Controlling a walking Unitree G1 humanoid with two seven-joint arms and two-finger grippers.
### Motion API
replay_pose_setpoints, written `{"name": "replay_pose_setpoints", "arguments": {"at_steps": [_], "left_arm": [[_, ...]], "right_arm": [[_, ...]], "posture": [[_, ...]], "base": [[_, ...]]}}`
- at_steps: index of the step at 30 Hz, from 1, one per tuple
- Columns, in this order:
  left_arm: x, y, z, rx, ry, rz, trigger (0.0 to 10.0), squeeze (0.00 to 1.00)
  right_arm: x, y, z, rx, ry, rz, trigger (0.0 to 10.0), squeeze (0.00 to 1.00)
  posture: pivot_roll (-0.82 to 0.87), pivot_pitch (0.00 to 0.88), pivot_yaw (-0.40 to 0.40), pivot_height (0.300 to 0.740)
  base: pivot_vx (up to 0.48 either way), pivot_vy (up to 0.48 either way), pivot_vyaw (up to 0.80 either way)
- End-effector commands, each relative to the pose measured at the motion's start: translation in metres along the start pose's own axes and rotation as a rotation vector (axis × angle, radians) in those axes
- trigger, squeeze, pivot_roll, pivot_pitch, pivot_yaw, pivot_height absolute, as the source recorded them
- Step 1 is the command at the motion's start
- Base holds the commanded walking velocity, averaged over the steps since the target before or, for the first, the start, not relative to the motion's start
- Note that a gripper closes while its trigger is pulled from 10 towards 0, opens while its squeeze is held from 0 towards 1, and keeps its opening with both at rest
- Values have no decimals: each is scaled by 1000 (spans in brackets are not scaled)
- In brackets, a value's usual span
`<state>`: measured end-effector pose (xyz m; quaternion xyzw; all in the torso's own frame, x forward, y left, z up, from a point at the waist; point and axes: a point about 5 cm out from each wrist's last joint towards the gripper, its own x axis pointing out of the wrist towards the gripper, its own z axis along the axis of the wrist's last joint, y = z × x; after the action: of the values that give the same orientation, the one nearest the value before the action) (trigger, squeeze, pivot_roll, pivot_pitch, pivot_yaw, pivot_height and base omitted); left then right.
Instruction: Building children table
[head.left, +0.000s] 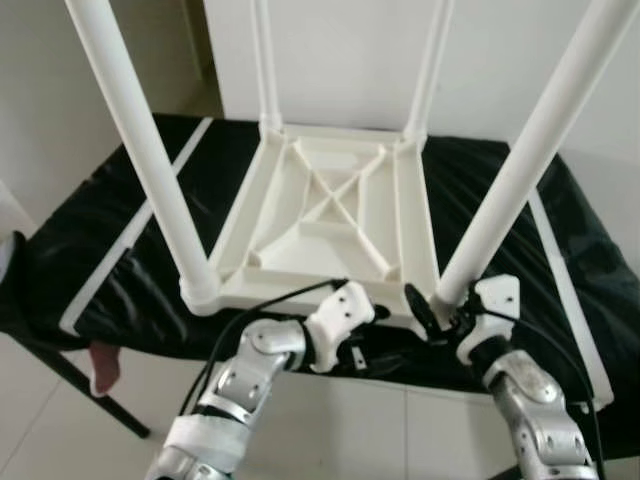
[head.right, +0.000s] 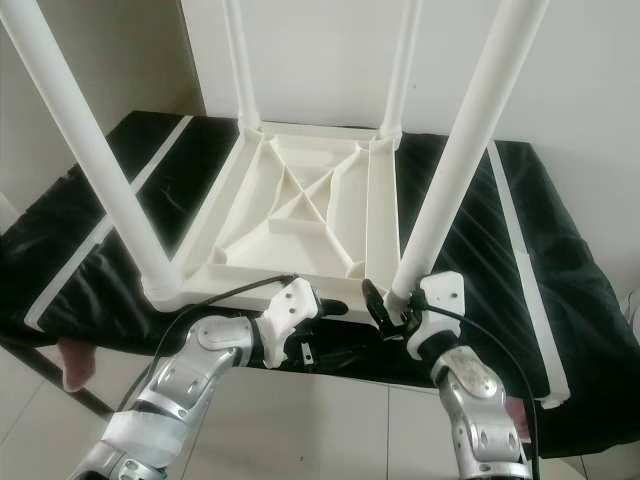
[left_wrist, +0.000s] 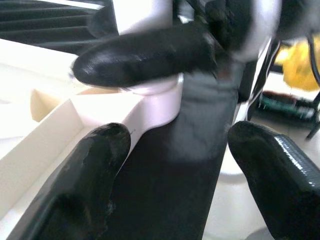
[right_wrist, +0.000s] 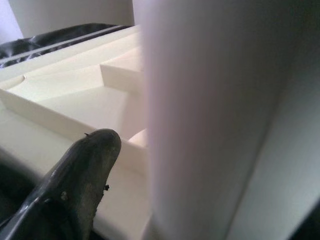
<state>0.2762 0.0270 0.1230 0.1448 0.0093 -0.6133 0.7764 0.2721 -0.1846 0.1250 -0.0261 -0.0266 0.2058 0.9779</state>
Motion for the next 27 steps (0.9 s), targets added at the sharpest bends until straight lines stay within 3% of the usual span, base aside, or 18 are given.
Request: {"name": "replay_pose_setpoints", "arguments": {"at_steps": [1, 3, 4, 5, 6, 10, 16, 17, 22, 27], "left_arm": [[-1, 2, -9, 22, 44, 106, 10000, 0], [-1, 2, -10, 16, 45, 104, 10000, 0], [0, 2, -9, 3, 39, 106, 10000, 0], [0, 2, -9, 3, 39, 106, 10000, 0], [-1, 3, -8, -3, 33, 106, 10000, 0], [-1, 5, -7, 22, 37, 117, 10000, 0], [-1, 4, -7, 34, 34, 116, 10000, 0], [-1, 4, -7, 38, 33, 117, 10000, 0], [0, 4, -6, 36, 26, 118, 10000, 0], [1, 3, -5, 30, 17, 110, 10000, 0]], "right_arm": [[2, -4, 0, -27, 5, 28, 6000, 0], [3, -5, 1, -41, 5, 35, 6000, 0], [5, -8, 2, -50, 7, 45, 2588, 0], [5, -8, 2, -50, 7, 45, 2588, 0], [6, -9, 3, -64, 7, 54, 0, 0], [8, -15, 5, -77, 6, 76, 0, 0], [6, -11, 0, -54, 11, 92, 0, 0], [5, -10, -1, -42, 13, 81, 9922, 0], [7, -5, 0, 23, -2, 32, 10000, 0], [7, -1, 3, 66, -37, -102, 10000, 0]], "posture": [[-23, 15, 3, 740], [-22, 14, 4, 740], [-19, 15, 1, 740], [-19, 15, 1, 740], [-18, 14, -1, 740], [-11, 14, -4, 740], [-11, 17, -1, 740], [-13, 18, -1, 740], [-18, 21, 0, 740], [-25, 27, 4, 740]], "base": [[0, 0, 0], [0, 0, 0], [0, 0, 0], [0, 0, 0], [0, 0, 0], [0, 0, 0], [0, 0, 0], [0, 0, 0], [0, 0, 0], [0, 0, 0]]}}
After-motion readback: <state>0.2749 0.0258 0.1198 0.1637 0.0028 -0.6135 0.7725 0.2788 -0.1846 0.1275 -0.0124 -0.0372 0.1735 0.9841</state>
